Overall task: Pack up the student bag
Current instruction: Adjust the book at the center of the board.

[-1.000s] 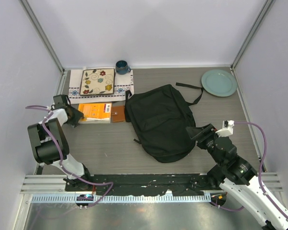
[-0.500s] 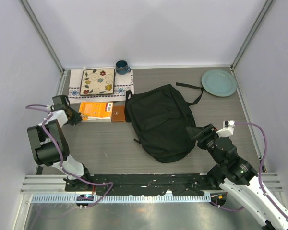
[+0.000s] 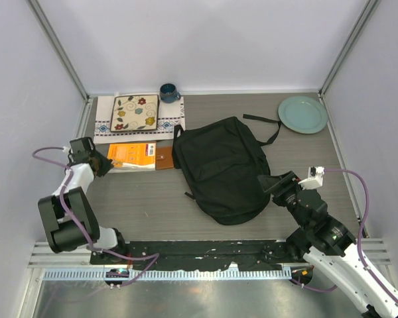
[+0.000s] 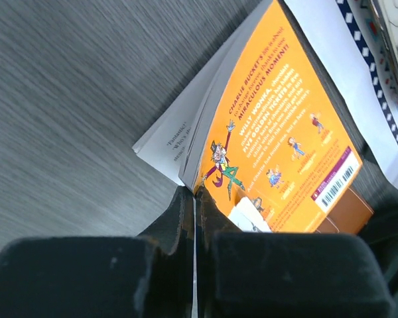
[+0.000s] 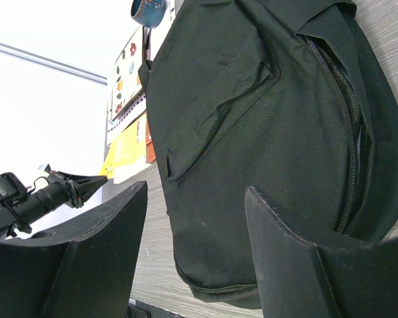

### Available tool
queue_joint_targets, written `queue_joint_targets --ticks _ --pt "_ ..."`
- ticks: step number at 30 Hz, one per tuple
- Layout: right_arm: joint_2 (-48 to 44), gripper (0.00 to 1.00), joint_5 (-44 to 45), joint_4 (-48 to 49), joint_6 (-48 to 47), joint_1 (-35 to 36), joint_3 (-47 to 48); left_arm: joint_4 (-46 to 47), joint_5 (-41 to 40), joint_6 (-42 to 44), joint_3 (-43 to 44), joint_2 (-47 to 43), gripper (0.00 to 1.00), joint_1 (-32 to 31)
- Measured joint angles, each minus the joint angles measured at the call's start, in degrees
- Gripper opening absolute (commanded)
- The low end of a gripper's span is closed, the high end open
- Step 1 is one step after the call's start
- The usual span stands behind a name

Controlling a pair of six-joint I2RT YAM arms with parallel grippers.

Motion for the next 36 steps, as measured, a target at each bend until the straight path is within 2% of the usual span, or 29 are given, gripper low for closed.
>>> queue_joint_targets --ticks 5,11,17,24,32,33,35,36 --pt "1.0 0.66 -0.2 0.6 -0.2 0.0 0.0 -0.5 2.1 -0.1 -4.8 -7.3 0.00 0.0" --pt "9.9 0.66 -3.1 4.9 -1.6 0.0 0.1 -4.6 4.6 -0.5 -9.8 -18.5 0.00 0.0" --pt "17.0 0.66 -6.7 10.4 -2.9 0.0 0.2 -11.4 8.4 -0.7 -10.4 -30.4 0.00 0.1" --pt "21.7 0.66 -9.8 15.5 -3.1 0.0 1.0 -20.6 13.3 -5.5 -13.6 -45.2 0.00 -0.4" --pt "25.2 0.66 -12.1 18.6 -3.1 0.0 2.1 -25.8 19.8 -10.0 -13.7 -44.2 0.00 -3.1" --pt "25.5 0.66 -12.3 18.8 -3.1 0.0 2.1 -25.6 20.8 -10.8 -13.7 -43.8 0.14 -3.8" --pt "25.8 0.66 -12.4 19.2 -3.1 0.0 2.1 -25.0 22.6 -12.5 -13.7 -43.4 0.30 -6.1" --pt "26.1 0.66 -12.5 19.4 -3.1 0.0 2.1 -24.9 23.4 -13.4 -13.6 -43.4 0.47 -7.1"
